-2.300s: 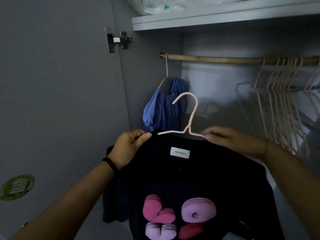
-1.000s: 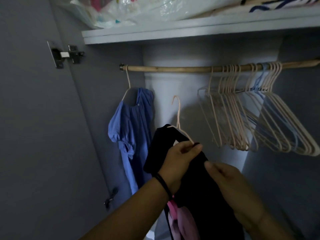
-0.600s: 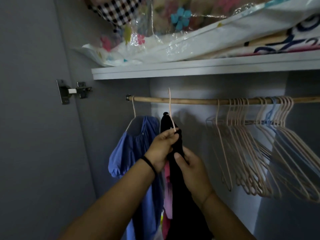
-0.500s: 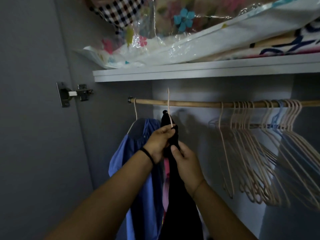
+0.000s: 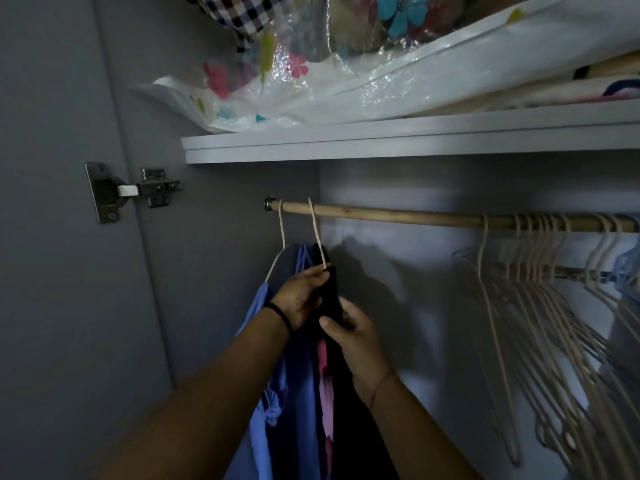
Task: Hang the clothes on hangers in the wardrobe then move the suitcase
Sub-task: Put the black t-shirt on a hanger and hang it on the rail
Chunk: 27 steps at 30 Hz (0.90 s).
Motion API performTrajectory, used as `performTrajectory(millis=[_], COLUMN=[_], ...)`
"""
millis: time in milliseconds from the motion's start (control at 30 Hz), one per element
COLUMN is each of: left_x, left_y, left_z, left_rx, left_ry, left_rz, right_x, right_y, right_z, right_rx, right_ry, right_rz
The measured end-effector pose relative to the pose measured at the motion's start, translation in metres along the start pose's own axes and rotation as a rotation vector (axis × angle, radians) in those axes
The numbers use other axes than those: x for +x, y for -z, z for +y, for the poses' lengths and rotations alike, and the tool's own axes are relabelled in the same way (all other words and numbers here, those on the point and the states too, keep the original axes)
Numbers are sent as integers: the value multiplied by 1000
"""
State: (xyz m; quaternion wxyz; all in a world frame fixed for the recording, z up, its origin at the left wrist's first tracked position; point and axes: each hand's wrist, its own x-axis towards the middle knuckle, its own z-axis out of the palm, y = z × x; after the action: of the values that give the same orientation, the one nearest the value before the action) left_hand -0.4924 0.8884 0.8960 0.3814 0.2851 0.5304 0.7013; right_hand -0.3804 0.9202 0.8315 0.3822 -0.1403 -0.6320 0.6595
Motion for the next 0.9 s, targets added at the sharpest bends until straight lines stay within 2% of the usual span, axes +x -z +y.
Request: performTrajectory(millis=[300,367,500,667,800,900], left_x=[-10,-20,-69,-165,-250,-314], left_y=[24,31,44,72,92,97], left_z=[-13,-19,-32,-56,-81,-98], left_rx=[117,219,587,979,1126,1154], left_ry=[-72,-124,-266,-358,-267,-189], left_rz=[81,92,128,248,361,414], right_x=[-10,-15,-26,-64,-106,-149], right_y=[-18,-19,-13,-3,-13,-30], right_z=[25,24,19,16,16,16], right_rx=[-59,-88,-277,-539,-669,-693], right_ry=[-33,-33,74,264,383,398], right_rz=[-60,-59,-87,-300,-519,-645])
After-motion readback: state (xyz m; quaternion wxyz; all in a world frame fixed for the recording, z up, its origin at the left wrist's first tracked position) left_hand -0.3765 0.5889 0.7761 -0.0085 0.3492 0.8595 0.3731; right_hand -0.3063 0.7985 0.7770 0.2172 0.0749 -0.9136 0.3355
